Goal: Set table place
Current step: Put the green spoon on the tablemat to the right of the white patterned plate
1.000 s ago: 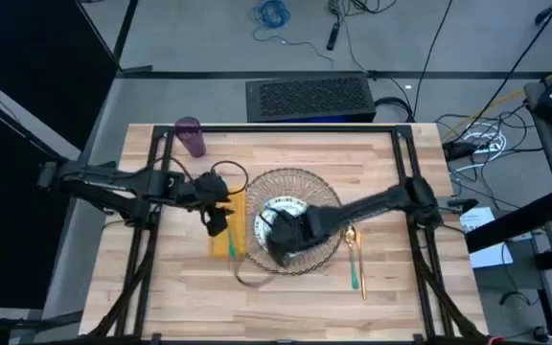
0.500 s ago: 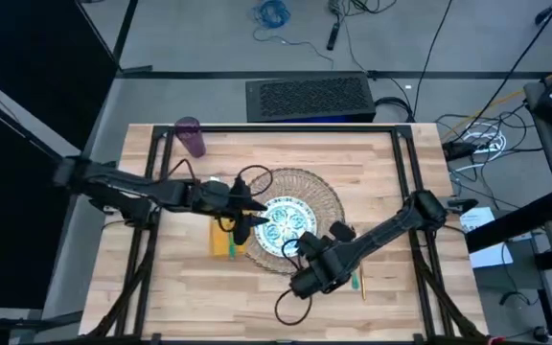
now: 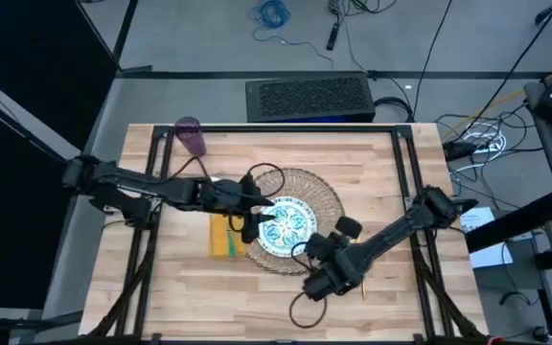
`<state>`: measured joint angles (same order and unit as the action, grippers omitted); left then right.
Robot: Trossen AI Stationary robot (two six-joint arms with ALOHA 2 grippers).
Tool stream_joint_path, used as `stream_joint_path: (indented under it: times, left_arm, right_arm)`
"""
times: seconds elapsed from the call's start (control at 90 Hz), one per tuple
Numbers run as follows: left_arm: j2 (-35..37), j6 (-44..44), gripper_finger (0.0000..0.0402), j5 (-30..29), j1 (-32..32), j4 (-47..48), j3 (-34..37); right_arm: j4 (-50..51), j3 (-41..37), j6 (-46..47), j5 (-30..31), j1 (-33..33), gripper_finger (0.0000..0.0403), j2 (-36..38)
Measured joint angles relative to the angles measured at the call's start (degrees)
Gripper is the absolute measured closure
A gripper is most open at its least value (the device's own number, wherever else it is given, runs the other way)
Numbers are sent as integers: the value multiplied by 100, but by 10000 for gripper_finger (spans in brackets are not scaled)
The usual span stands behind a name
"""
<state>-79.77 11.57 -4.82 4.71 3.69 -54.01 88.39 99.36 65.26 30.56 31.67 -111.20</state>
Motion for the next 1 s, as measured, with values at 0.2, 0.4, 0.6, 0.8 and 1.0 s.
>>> stream_joint_path:
  times: [0.2,0.4,0.6,0.8,1.0]
  left_arm:
    - [-224,-161,235,-275,-140,-655,-197]
    - [-122,-397,235,-295,-216,-1090,-222]
    - [-91,-487,235,-295,-216,-912,-220]
    - [-67,-309,235,-286,-201,-852,-250]
    - [11,-304,235,-199,-65,-403,-257]
  right_arm:
    - [39,-279,295,115,95,348,364]
    - [-422,-279,278,-74,93,348,397]
    - [-1252,-279,266,-85,93,348,396]
    - [-2275,-279,263,-86,93,348,396]
    - [-3337,-279,263,-85,93,348,396]
